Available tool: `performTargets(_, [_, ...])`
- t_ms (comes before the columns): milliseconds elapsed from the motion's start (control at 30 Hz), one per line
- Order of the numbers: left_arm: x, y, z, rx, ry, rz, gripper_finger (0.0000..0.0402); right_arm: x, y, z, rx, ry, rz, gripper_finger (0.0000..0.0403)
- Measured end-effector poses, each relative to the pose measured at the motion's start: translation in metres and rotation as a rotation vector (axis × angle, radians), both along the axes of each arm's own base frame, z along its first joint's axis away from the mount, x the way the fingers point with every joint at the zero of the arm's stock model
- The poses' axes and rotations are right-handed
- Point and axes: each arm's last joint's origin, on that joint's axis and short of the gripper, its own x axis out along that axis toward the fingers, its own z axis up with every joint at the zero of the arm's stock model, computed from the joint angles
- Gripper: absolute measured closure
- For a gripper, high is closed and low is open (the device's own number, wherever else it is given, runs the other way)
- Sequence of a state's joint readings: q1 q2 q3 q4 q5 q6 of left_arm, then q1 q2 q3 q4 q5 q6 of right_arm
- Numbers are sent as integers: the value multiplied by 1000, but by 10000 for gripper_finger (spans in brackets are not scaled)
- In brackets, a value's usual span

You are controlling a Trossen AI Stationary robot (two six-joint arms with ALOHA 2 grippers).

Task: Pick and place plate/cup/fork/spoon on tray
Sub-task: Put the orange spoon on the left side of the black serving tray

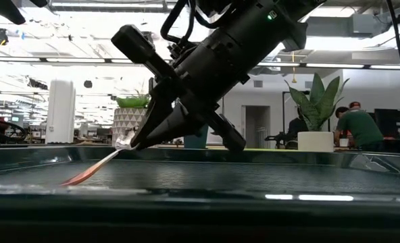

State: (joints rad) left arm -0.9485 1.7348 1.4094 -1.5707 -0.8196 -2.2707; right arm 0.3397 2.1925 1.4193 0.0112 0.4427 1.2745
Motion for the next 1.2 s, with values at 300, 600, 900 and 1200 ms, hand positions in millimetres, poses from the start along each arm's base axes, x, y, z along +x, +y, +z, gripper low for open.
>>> performTargets(300, [0,0,0,0,0,0,196,-2,-1,-2,-12,35,0,347])
performTargets(600, [0,0,0,0,0,0,196,-5,-1,-6,-14,84,17,346])
performTargets(900, [0,0,0,0,0,0,196,-6,-1,-6,-24,97,28,346])
performTargets(1200, [0,0,0,0,0,0,196,-7,-1,-7,-32,111,42,346])
